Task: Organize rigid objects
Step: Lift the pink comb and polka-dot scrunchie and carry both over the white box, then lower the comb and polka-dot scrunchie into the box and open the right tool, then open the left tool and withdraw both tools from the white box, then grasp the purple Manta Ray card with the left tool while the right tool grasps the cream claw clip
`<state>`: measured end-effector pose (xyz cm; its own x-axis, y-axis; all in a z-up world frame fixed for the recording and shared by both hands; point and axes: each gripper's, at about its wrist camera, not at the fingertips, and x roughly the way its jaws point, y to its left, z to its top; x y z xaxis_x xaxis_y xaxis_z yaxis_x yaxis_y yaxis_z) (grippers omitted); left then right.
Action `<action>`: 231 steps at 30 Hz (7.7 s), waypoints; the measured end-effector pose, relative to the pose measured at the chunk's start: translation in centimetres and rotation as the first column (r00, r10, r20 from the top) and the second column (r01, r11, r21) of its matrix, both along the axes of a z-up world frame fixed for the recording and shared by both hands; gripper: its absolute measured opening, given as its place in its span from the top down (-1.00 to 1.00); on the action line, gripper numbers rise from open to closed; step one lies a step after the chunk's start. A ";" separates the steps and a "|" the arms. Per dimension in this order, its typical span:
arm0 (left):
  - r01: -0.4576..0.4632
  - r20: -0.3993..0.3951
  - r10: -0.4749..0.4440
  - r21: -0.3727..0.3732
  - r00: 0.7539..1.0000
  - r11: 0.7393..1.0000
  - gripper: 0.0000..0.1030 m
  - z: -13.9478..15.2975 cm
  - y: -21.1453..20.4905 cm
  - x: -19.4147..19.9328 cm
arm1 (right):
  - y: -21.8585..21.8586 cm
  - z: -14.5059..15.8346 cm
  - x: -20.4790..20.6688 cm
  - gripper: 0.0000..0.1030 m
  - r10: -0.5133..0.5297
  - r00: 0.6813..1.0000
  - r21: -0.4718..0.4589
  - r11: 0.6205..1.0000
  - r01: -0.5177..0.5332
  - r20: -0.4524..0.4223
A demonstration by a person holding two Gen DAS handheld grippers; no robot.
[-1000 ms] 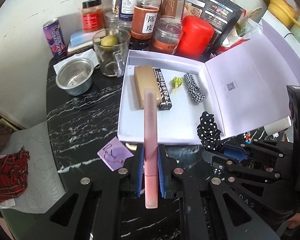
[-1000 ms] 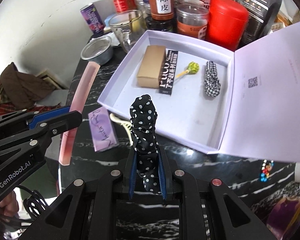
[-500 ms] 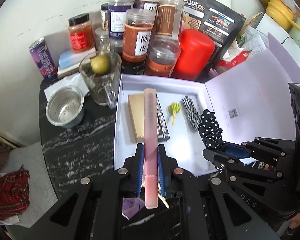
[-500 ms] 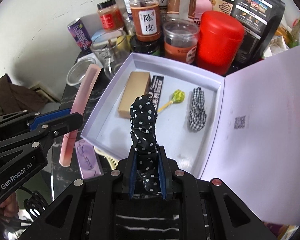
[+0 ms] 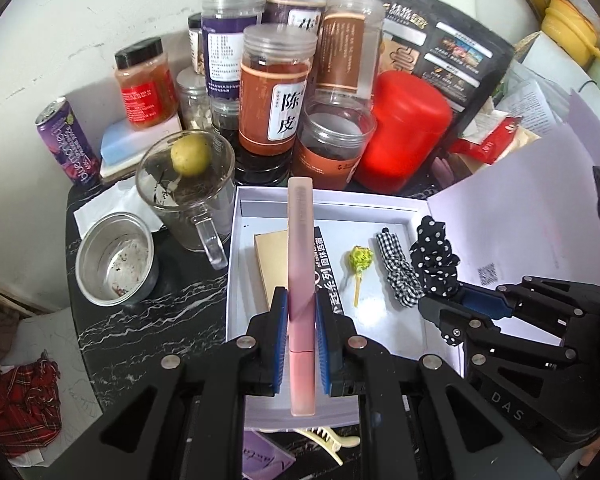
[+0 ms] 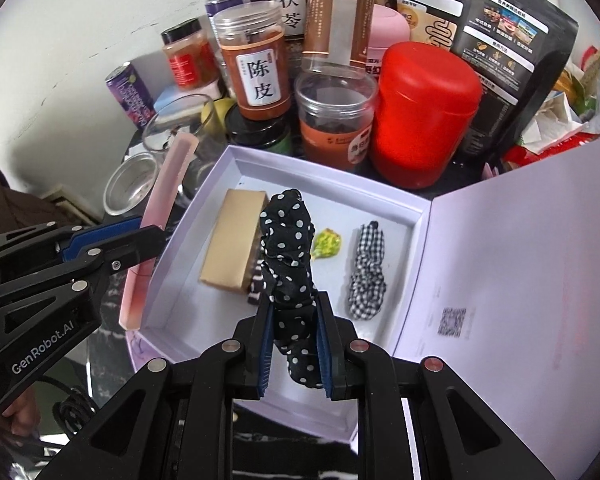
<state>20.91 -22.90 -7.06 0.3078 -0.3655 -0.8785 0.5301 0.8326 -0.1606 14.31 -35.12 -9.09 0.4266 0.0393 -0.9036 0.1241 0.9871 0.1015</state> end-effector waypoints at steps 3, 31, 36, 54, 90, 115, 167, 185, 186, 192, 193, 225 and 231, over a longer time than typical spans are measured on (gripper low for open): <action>-0.009 -0.019 0.009 0.016 1.000 1.000 0.74 -1.2 -0.6 0.8 | -0.5 -0.5 0.8 0.63 -0.008 1.000 -0.003 1.000 0.008 -0.006; -0.010 -0.047 0.017 0.150 0.999 0.989 0.74 -8.1 -4.7 3.4 | -3.5 -7.3 4.9 0.63 -0.105 0.989 0.006 0.994 0.106 -0.105; 0.016 -0.012 -0.015 0.179 1.000 0.984 0.74 -8.4 -5.5 3.2 | -3.4 -8.5 5.4 0.63 -0.104 0.987 0.013 0.994 0.106 -0.125; -0.017 0.009 0.016 0.192 1.000 0.981 0.74 -8.6 -6.9 4.4 | -3.6 -10.8 6.8 0.60 -0.101 0.984 0.031 0.994 0.107 -0.145; -0.072 0.017 0.071 0.148 0.997 0.986 0.73 -4.4 -4.3 3.4 | -4.4 -3.9 2.9 0.45 -0.151 0.985 -0.035 0.988 0.148 -0.078; -0.155 0.119 0.144 0.084 0.982 0.984 -1.00 4.3 2.3 -1.2 | -0.9 2.6 -0.4 0.37 -0.101 0.995 -0.037 0.994 0.101 0.011; -0.276 0.113 0.269 0.044 0.956 0.960 -1.00 7.7 17.1 -14.4 | 12.4 5.3 -12.1 0.10 0.147 0.988 -0.023 0.989 -0.147 0.046; -0.311 -0.028 0.315 0.106 0.949 0.945 -0.99 0.5 17.1 -13.0 | 12.5 -1.1 -10.1 0.10 0.196 0.978 -0.013 0.980 -0.197 -0.071; -0.311 -0.034 0.316 0.109 0.948 0.944 -0.99 0.1 17.0 -12.9 | 12.5 -1.5 -9.9 0.10 0.199 0.977 -0.011 0.980 -0.200 -0.076; -0.316 -0.059 0.325 0.122 0.944 0.941 -0.99 -1.9 16.7 -12.3 | 12.1 -3.6 -9.2 0.10 0.207 0.972 0.004 0.978 -0.208 -0.110; -0.317 -0.063 0.326 0.125 0.943 0.940 -0.99 -2.3 16.6 -12.2 | 12.1 -3.9 -9.1 0.10 0.207 0.972 0.004 0.978 -0.208 -0.112; -0.314 -0.200 0.327 0.093 0.924 0.945 -0.99 -9.5 12.4 -8.0 | 9.4 -11.2 -6.0 0.35 0.168 0.968 0.042 0.986 -0.163 -0.185; -0.321 -0.228 0.338 0.106 0.913 0.941 -0.99 -11.2 10.9 -7.3 | 7.7 -11.1 -7.0 0.35 0.127 0.969 0.041 0.992 -0.121 -0.212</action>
